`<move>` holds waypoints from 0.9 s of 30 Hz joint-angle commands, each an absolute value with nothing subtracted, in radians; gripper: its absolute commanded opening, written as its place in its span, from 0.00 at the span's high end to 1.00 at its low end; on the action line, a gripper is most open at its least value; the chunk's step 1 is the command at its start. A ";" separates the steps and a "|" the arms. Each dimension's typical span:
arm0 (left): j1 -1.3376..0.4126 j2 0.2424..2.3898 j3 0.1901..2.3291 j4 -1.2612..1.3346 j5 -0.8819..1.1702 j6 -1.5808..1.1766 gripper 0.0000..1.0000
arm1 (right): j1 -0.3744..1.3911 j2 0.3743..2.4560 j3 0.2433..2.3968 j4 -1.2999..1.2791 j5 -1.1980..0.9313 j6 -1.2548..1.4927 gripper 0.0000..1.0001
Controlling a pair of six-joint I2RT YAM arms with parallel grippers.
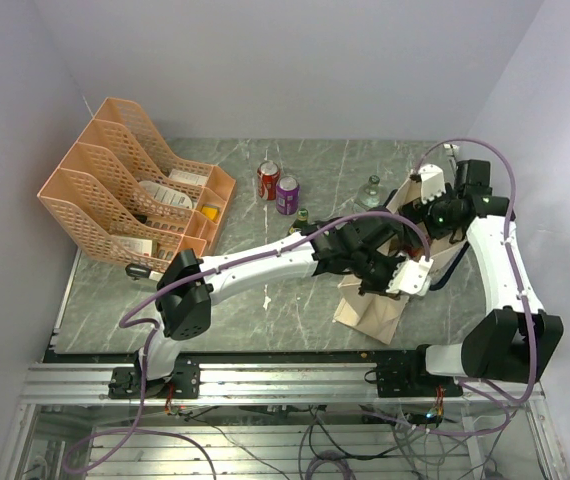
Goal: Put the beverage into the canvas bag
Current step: Place the drink in the canvas bag, then pick up the drink from the canvas bag.
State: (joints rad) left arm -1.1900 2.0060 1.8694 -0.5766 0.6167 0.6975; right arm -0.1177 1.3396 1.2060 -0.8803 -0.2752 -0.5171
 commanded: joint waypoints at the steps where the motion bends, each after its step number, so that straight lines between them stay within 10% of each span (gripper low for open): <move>1: -1.180 2.014 1.934 -0.579 0.605 0.645 0.92 | -0.127 1.298 1.309 -0.912 -0.317 -0.478 0.03; 12: -1.178 2.019 1.991 -0.584 0.595 0.593 0.65 | -0.127 1.305 1.449 -0.918 -0.410 -0.444 0.04; 27: -1.181 2.066 2.032 -0.853 0.645 0.899 0.90 | -0.176 1.175 1.261 -1.159 -0.481 -0.679 0.17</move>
State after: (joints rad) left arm -1.1790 2.0159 1.9770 -0.7132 0.6090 0.7525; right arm -0.1333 1.2125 1.3167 -1.0142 -0.4561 -0.5476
